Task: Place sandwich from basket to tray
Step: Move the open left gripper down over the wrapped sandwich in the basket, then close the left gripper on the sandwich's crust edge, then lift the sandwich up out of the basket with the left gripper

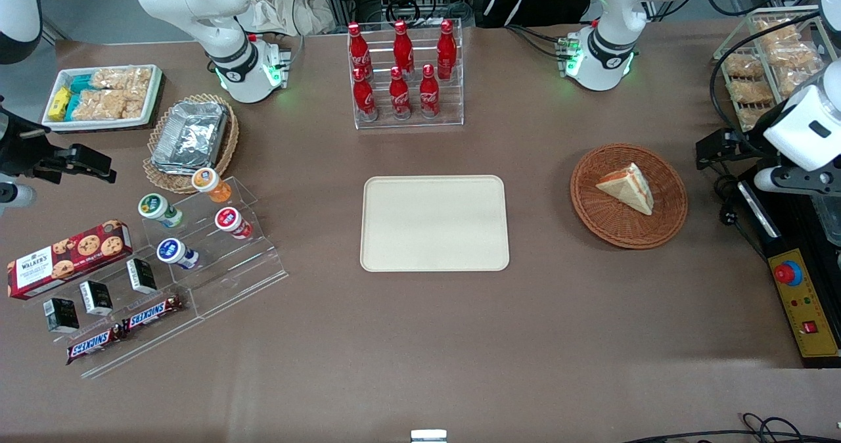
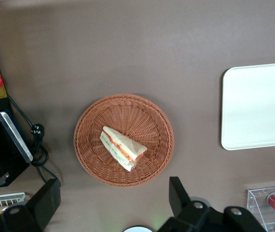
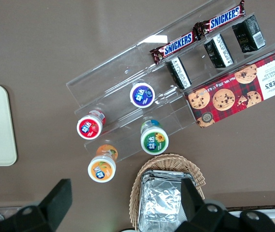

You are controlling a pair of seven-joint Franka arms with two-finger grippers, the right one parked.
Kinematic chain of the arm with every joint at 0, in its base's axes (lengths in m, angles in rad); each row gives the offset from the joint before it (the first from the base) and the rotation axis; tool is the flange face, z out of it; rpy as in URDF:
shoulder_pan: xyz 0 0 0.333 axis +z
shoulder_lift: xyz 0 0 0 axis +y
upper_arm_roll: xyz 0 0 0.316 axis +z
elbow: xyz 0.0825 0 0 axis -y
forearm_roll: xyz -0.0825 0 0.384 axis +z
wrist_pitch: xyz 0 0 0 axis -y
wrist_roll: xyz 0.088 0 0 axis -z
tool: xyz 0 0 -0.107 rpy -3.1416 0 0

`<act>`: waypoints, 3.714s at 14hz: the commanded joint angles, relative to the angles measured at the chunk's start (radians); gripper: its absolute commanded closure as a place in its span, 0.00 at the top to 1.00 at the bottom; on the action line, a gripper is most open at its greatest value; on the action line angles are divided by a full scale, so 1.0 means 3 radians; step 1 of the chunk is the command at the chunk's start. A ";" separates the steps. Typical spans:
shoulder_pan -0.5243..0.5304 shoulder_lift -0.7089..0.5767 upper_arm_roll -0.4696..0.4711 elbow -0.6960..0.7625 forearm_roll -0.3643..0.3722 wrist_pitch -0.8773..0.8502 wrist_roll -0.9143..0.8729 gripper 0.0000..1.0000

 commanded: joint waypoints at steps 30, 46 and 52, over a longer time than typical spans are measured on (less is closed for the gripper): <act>0.0143 -0.0290 0.0354 -0.2728 -0.0988 0.1877 -0.1876 1.00; 0.0209 0.0380 0.0349 -0.2862 -0.1495 0.2353 -0.2034 0.95; 0.0199 0.0396 0.0344 -0.2831 -0.1566 0.2348 -0.2432 0.40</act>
